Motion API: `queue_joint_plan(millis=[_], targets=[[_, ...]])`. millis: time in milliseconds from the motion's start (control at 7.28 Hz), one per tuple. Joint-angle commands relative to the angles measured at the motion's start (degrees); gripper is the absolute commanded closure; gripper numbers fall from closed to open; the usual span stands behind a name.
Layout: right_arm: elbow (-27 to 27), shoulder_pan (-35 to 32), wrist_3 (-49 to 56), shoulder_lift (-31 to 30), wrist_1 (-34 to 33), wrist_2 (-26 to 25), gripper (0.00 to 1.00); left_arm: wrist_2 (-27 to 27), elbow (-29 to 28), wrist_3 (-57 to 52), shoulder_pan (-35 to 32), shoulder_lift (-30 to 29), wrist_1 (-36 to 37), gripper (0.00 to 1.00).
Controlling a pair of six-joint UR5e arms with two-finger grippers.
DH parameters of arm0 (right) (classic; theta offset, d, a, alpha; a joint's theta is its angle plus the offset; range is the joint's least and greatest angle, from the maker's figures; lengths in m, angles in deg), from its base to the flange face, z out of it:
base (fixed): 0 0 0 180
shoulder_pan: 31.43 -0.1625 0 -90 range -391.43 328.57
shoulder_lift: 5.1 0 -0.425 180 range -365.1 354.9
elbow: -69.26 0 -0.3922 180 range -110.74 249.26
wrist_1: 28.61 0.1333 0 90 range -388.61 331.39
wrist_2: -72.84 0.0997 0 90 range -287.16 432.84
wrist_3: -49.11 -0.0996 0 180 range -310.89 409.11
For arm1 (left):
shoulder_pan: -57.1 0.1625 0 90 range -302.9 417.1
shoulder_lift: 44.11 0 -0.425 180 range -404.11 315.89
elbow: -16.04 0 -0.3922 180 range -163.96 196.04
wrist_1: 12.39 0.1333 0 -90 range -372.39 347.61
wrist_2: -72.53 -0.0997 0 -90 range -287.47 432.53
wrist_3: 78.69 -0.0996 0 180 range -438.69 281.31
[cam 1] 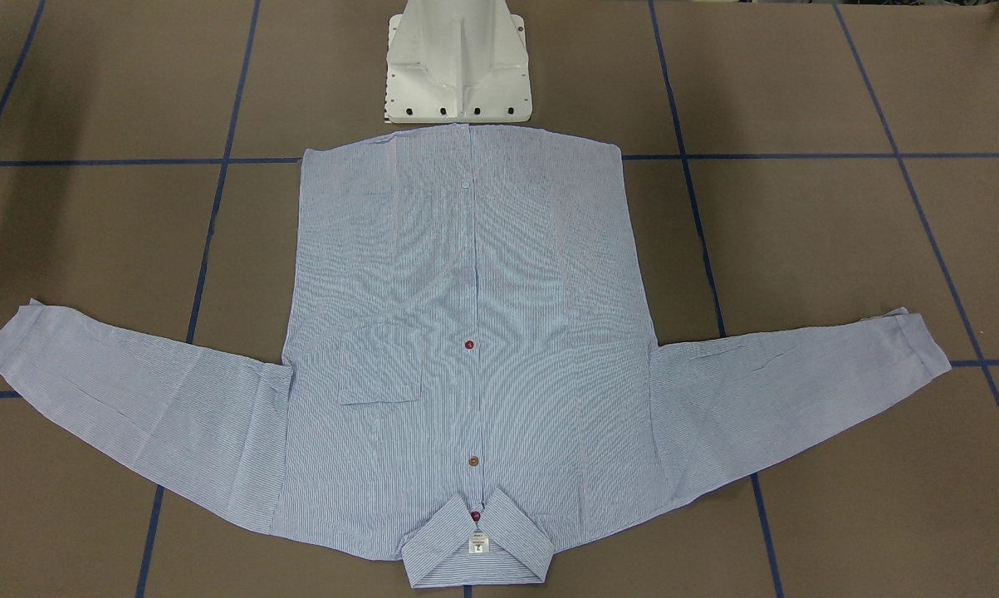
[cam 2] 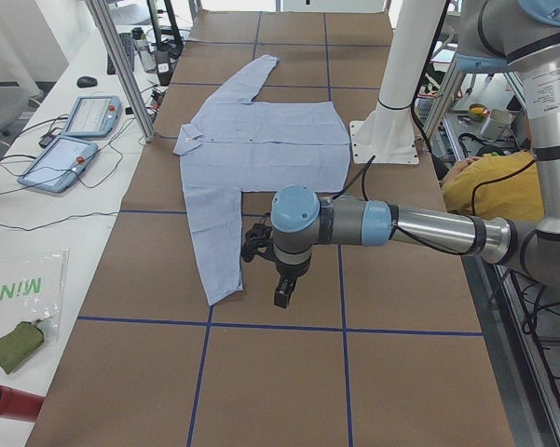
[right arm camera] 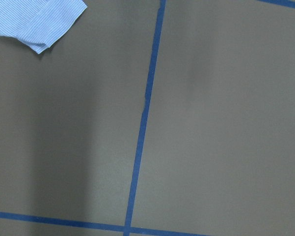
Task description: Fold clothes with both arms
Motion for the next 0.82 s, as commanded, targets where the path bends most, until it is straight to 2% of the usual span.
queue_joint_plan(millis=[0, 275, 412, 549, 687], targets=[[-1.96, -0.08, 0.05, 0.43, 0.1, 0.0, 0.0, -0.22, 0.88, 0.46, -0.05, -0.3, -7.54, 0.0], [-2.92, -0.08, -0.12, 3.23, 4.38, 0.35, 0.0, 0.04, 0.18, 0.2, -2.75, -0.21, -11.46, 0.0], [-2.06, -0.08, -0.3, 4.72, 10.76, 0.26, 0.0, 1.17, 1.14, 0.12, -4.6, -0.74, -13.12, 0.0], [-0.75, -0.08, -0.3, 5.52, 16.13, 0.26, 0.0, 1.44, -1.73, 0.73, -4.88, -7.79, -23.92, 0.0], [0.74, -0.08, -1.96, 5.79, 19.4, 0.44, 0.0, 1.1, -4.8, 1.08, -4.97, -10.82, -28.03, 0.0]])
